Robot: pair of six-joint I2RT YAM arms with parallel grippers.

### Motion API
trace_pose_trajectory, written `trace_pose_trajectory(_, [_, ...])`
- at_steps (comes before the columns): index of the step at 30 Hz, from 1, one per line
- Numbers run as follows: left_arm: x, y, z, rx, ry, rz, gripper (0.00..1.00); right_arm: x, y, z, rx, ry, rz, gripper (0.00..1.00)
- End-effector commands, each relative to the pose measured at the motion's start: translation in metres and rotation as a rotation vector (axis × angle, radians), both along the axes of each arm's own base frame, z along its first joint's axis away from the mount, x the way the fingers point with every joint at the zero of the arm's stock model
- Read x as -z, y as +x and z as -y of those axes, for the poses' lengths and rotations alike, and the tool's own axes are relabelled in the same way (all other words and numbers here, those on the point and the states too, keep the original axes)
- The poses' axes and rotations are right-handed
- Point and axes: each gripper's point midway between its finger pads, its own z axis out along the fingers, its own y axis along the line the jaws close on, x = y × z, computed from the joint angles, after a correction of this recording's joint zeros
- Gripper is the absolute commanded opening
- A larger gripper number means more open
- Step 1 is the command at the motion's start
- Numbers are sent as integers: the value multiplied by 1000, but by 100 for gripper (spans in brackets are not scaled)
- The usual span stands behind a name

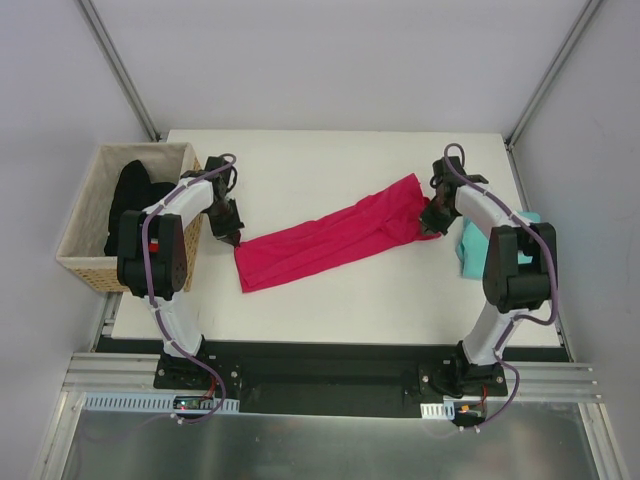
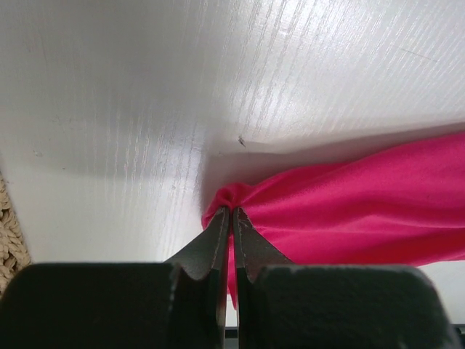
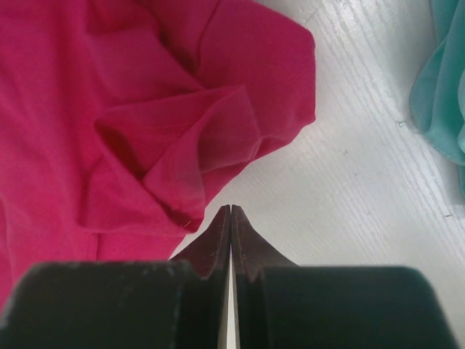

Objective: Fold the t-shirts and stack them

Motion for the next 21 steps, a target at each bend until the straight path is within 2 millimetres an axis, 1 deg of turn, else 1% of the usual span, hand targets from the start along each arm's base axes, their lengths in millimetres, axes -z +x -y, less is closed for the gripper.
trace_pose_trajectory(1, [-26, 1, -3, -3, 10, 49, 0, 2, 15, -4, 57, 55, 13, 1])
trace_pose_trajectory(8, [-31, -1, -10, -12, 21, 52, 0, 17, 13, 5, 114, 50, -13, 1])
trace_pose_trajectory(12, [-33, -4, -13, -14, 24, 47, 0, 19, 13, 10, 143, 41, -17, 1])
trace_pose_trajectory(17, [-43, -9, -14, -15, 29, 61, 0, 26, 14, 14, 162, 40, -39, 1])
trace_pose_trajectory(21, [-49, -10, -14, -20, 28, 68, 0, 25, 17, 15, 162, 33, -41, 1])
